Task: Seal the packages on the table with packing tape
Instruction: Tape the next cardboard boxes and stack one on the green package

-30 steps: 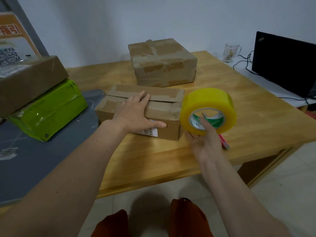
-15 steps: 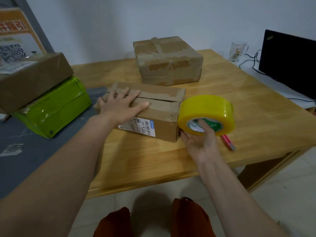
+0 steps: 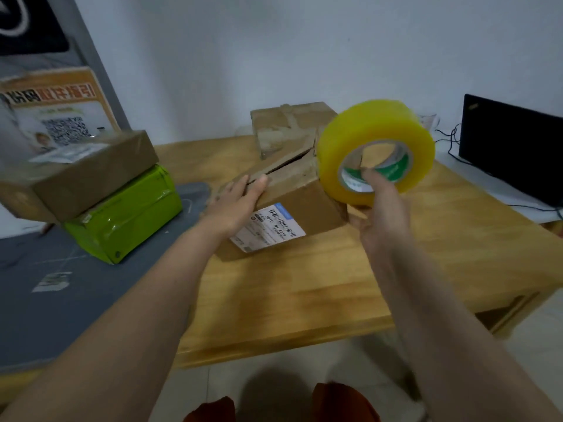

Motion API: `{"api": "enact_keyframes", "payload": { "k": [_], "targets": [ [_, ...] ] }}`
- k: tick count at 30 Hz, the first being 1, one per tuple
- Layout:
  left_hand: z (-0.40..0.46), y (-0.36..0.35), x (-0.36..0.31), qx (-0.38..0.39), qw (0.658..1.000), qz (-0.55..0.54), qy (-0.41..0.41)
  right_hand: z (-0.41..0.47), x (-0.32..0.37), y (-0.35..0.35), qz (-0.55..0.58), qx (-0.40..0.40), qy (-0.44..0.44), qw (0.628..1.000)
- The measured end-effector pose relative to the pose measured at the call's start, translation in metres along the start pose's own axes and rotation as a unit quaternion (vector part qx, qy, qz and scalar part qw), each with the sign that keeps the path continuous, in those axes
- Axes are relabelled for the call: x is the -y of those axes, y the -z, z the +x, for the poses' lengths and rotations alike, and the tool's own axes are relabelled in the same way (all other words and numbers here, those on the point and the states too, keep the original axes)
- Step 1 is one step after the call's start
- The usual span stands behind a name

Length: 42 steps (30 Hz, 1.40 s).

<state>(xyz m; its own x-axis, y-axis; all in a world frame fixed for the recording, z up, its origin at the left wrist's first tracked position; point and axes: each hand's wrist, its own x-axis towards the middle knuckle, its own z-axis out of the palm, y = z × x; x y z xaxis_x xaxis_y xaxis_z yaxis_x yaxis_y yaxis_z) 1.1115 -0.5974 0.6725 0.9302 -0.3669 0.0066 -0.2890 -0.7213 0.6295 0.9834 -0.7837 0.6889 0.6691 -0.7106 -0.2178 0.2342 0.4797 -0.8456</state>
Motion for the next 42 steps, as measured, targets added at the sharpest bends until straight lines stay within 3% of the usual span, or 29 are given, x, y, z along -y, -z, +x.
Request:
{"api": "enact_keyframes", "payload": {
  "k": [3, 5, 7, 11, 15, 18, 23, 29, 33, 42],
  "targets": [
    [-0.025, -0.005, -0.030, 0.006, 0.988, -0.154, -0.018, -0.011, 0.050, -0.023, -0.110, 0.015, 0.101, 0.989],
    [-0.042, -0.007, -0.046, 0.038, 0.968, -0.249, -0.022, -0.023, 0.074, -0.039, -0.189, 0.039, 0.168, 0.967],
    [-0.052, -0.003, -0.056, 0.057, 0.940, -0.328, -0.076, -0.034, 0.088, -0.054, -0.261, 0.065, 0.213, 0.939],
    [-0.058, 0.028, -0.066, 0.023, 0.930, -0.304, -0.207, -0.044, 0.094, -0.079, -0.360, 0.108, 0.266, 0.888],
    [-0.046, 0.056, -0.066, -0.026, 0.939, -0.288, -0.185, -0.050, 0.096, -0.104, -0.418, 0.149, 0.258, 0.858],
    [-0.041, 0.067, -0.059, -0.040, 0.939, -0.282, -0.195, -0.053, 0.087, -0.113, -0.413, 0.164, 0.230, 0.866],
    [-0.040, 0.075, -0.045, -0.029, 0.947, -0.257, -0.191, -0.057, 0.058, -0.115, -0.310, 0.178, 0.189, 0.915],
    [-0.049, 0.091, -0.026, -0.018, 0.957, -0.214, -0.194, -0.057, 0.065, -0.124, -0.377, 0.181, 0.223, 0.881],
    [-0.059, 0.095, -0.019, -0.052, 0.967, -0.169, -0.185, -0.048, 0.074, -0.112, -0.287, 0.197, 0.127, 0.929],
    [-0.063, 0.102, -0.030, -0.032, 0.975, -0.138, -0.172, -0.045, 0.055, -0.098, -0.100, 0.186, 0.036, 0.977]
  ]
}}
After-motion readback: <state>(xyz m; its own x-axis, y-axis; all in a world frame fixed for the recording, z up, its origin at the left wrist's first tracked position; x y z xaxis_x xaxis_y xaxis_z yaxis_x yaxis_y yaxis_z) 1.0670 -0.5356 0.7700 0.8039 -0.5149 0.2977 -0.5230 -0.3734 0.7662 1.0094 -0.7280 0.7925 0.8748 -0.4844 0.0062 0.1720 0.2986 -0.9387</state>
